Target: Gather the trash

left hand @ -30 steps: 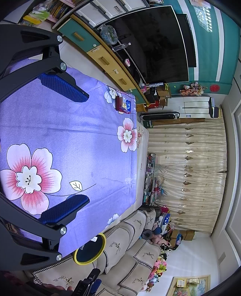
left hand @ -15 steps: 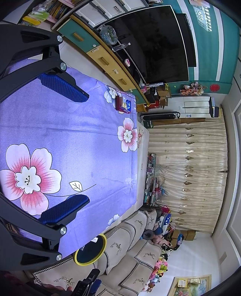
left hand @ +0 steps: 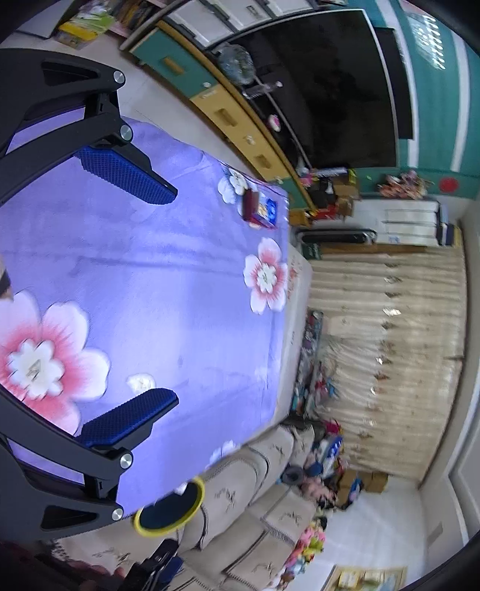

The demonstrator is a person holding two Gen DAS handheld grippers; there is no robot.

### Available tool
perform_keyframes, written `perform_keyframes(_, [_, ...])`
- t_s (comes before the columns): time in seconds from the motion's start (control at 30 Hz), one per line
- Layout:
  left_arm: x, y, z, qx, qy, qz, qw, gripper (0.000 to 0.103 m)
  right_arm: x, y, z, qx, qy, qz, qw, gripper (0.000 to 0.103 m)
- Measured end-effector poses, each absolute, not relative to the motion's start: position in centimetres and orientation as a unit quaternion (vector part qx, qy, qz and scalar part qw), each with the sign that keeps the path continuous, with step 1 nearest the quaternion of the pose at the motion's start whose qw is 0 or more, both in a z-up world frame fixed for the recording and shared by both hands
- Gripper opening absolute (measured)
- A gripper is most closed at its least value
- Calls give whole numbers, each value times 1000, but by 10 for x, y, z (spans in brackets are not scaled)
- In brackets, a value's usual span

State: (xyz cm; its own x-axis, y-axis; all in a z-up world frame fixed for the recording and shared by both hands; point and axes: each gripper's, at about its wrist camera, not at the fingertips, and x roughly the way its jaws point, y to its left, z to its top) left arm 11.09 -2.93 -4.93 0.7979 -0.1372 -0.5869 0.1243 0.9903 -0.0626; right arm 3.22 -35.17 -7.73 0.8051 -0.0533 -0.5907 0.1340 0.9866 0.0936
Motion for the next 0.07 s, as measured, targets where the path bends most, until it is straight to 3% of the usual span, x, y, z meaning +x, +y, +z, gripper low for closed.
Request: perform_keyframes(0.07, [142, -25, -66, -5, 326, -56, 944, 98, 59, -349, -89, 69, 325, -32, 943, 96])
